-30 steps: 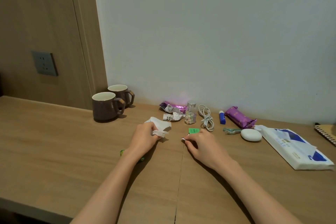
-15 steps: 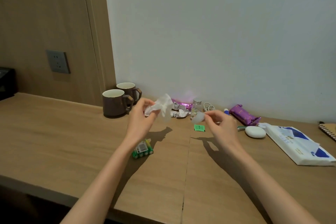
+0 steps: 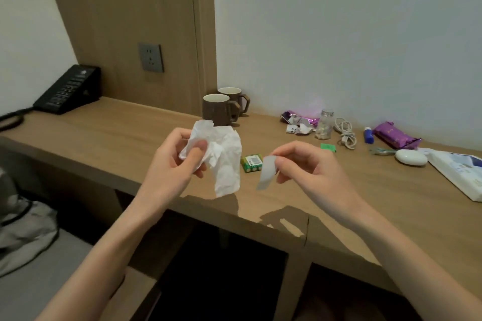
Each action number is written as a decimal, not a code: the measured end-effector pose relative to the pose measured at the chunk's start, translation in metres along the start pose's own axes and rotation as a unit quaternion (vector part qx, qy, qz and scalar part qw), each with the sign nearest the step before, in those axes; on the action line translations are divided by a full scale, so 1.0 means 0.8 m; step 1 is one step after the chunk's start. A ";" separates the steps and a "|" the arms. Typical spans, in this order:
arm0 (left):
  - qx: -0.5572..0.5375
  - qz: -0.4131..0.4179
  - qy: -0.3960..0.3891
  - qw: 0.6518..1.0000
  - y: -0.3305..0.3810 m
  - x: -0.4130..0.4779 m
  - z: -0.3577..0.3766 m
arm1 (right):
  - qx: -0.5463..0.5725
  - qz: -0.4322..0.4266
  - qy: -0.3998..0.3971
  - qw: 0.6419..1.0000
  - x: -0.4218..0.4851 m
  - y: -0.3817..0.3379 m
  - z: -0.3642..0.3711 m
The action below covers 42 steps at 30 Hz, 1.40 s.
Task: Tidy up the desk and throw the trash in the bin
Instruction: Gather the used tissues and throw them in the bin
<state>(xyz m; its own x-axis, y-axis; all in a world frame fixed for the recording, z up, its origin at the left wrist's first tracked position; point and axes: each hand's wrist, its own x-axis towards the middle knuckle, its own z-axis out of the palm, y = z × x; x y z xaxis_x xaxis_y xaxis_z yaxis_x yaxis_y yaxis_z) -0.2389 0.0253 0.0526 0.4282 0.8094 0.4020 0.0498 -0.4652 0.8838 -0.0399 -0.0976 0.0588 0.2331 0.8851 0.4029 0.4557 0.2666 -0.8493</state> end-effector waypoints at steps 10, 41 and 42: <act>0.022 -0.062 -0.103 0.993 -0.074 -0.126 -0.092 | -0.054 0.050 -0.210 0.975 -0.062 0.029 0.130; 0.242 -0.431 -0.286 0.821 -0.463 -0.233 -0.016 | -0.130 0.399 -0.360 0.833 -0.128 0.344 0.309; 0.249 -0.414 -0.278 0.830 -0.451 -0.228 -0.019 | -0.130 0.380 -0.361 0.842 -0.125 0.335 0.301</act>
<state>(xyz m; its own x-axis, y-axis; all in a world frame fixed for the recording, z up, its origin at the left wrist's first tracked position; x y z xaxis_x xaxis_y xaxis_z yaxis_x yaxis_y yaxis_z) -0.3488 0.0516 -0.3360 0.4055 0.6992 -0.5888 0.8421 -0.0352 0.5382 -0.1478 -0.0230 -0.2913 0.0015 0.7886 -0.6150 0.6056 -0.4901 -0.6270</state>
